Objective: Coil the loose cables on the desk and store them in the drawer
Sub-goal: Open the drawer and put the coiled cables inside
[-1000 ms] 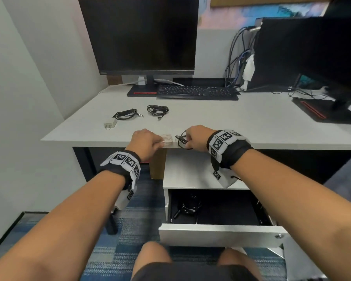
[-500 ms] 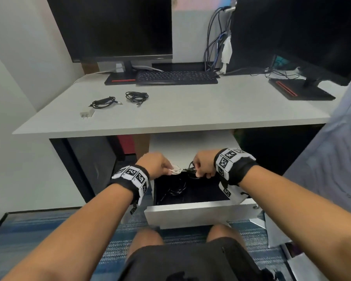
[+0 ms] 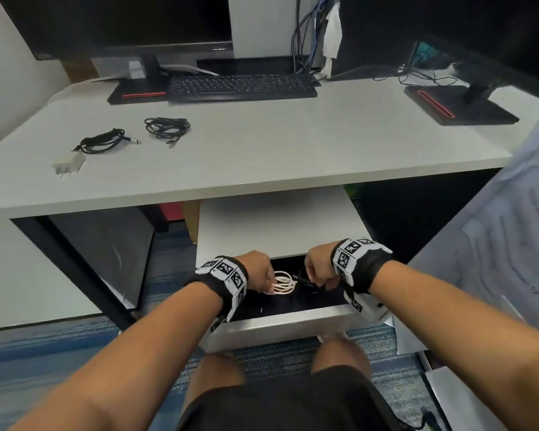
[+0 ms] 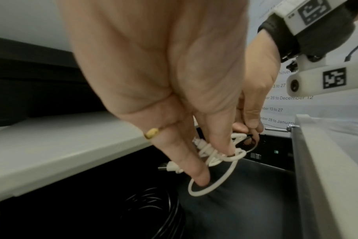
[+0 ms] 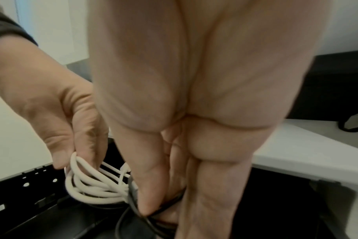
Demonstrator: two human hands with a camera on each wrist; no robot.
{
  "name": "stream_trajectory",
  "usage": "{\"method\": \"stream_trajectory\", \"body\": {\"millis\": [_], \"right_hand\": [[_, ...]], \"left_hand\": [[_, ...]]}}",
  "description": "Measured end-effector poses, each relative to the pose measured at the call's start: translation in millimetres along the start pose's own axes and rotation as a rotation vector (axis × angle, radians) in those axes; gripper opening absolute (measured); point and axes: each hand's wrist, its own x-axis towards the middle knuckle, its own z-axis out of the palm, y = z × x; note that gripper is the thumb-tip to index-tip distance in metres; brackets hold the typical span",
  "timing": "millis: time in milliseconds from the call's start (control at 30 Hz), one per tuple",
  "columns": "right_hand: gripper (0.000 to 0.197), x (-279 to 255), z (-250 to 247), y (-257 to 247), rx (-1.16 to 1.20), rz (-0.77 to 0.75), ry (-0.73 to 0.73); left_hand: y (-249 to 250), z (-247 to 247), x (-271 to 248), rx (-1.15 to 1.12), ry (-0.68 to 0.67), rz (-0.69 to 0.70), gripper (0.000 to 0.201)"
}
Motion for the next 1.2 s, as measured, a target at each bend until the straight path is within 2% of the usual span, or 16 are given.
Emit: {"method": "stream_trajectory", "body": {"millis": [100,233,333,467,567,667,867,1200], "right_hand": [[0.015,10,1,3,-0.026,0.009,0.0],[0.026,19,1,9,-0.176,-0.005,0.029],[0.03,22,2,14,-0.253,-0.003,0.052],[0.035,19,-3,17,-0.255,0.012,0.065],[0.039,18,-7,16,-0.253,-0.002,0.089],[0.036,19,-8,10,-0.252,0.0,0.116],[0.03,9,-17,-17,-0.189,-0.047,0.278],[0.027,-21,-83,-108,-0.24,-0.232,0.502]], "left_hand": [[2,3,14,0.081,-0.022,0.03,0.029],[4,9,26,0.131,-0.047,0.041,0.031],[3,12,30,0.169,-0.117,0.044,0.034],[-1,12,28,0.242,-0.231,0.038,0.042],[-3,10,20,0.278,-0.237,0.024,0.044],[-8,3,9,0.188,-0.138,0.004,0.042],[-26,-21,-26,0.028,0.173,-0.012,0.031],[-75,-72,-114,0.028,0.609,-0.043,0.027]]}}
